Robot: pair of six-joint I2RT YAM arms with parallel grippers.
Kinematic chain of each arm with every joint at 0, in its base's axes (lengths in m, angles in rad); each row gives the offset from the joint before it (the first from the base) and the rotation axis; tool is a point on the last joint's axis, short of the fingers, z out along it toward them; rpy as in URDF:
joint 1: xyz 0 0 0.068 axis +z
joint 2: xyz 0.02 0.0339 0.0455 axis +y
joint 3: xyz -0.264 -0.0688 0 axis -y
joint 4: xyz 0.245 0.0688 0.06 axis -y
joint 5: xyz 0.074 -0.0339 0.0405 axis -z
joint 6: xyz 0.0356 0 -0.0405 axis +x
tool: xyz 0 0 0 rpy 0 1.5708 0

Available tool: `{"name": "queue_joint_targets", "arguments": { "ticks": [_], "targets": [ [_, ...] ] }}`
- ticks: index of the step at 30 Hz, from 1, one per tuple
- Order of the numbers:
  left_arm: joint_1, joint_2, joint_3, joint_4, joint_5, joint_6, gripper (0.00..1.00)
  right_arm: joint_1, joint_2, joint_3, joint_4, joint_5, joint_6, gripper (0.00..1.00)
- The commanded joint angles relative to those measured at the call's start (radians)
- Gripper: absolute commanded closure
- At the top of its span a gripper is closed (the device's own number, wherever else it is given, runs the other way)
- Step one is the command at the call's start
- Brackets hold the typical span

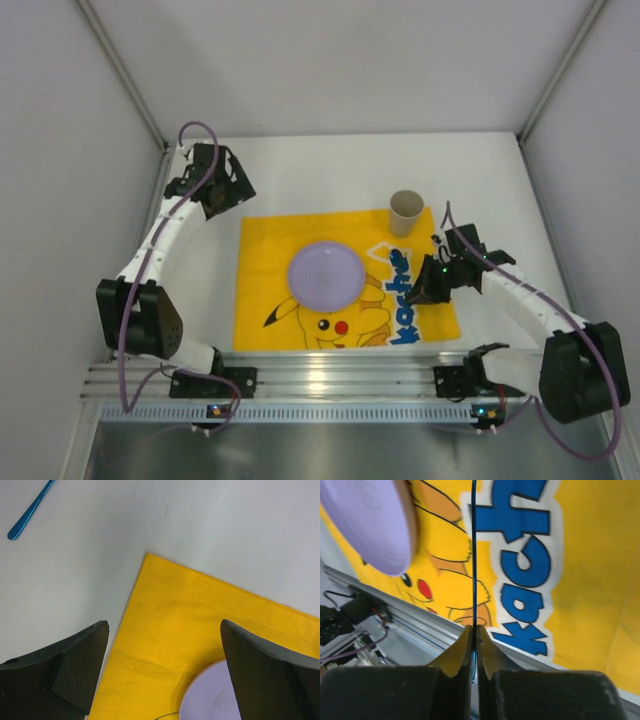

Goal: Set the dinner table for one person

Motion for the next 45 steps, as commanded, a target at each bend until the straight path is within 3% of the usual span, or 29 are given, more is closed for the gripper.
{"name": "queue_joint_targets", "arguments": {
  "ticks": [1,8,10,11,12,18,22,28,36,40,45],
  "targets": [
    [0.109,0.088,0.016,0.122,0.092,0.106,0.02,-0.010,0.061,0.006,-0.059,0.042,-0.098,1.00],
    [0.206,0.309,0.153,0.185,0.084,0.214,0.02,-0.013,0.192,0.015,-0.030,0.086,-0.111,1.00],
    [0.211,0.393,0.201,0.196,0.073,0.247,0.02,-0.013,0.222,0.023,-0.047,0.086,-0.114,0.82],
    [0.212,0.421,0.251,0.197,0.067,0.257,0.03,-0.012,0.227,0.035,-0.061,0.092,-0.115,0.69],
    [0.214,0.473,0.281,0.197,0.051,0.279,0.03,-0.013,0.229,0.043,-0.084,0.104,-0.121,0.48],
    [0.252,0.611,0.437,0.240,0.011,0.392,0.03,-0.013,0.137,0.184,-0.332,0.233,-0.167,0.27],
    [0.322,0.687,0.517,0.248,0.047,0.403,0.06,-0.015,0.078,0.296,-0.470,0.278,-0.180,0.23],
    [0.434,0.760,0.554,0.243,0.148,0.386,0.07,-0.024,0.087,0.362,-0.526,0.318,-0.166,0.24],
    [0.441,0.679,0.323,0.281,0.389,0.437,0.12,-0.053,0.159,0.375,-0.517,0.353,-0.187,0.24],
    [0.442,0.625,0.176,0.361,0.418,0.435,0.12,-0.059,0.190,0.377,-0.492,0.350,-0.200,0.25],
    [0.444,0.705,0.218,0.311,0.385,0.426,0.17,-0.061,0.216,0.383,-0.481,0.341,-0.226,0.25]
  ]
}}
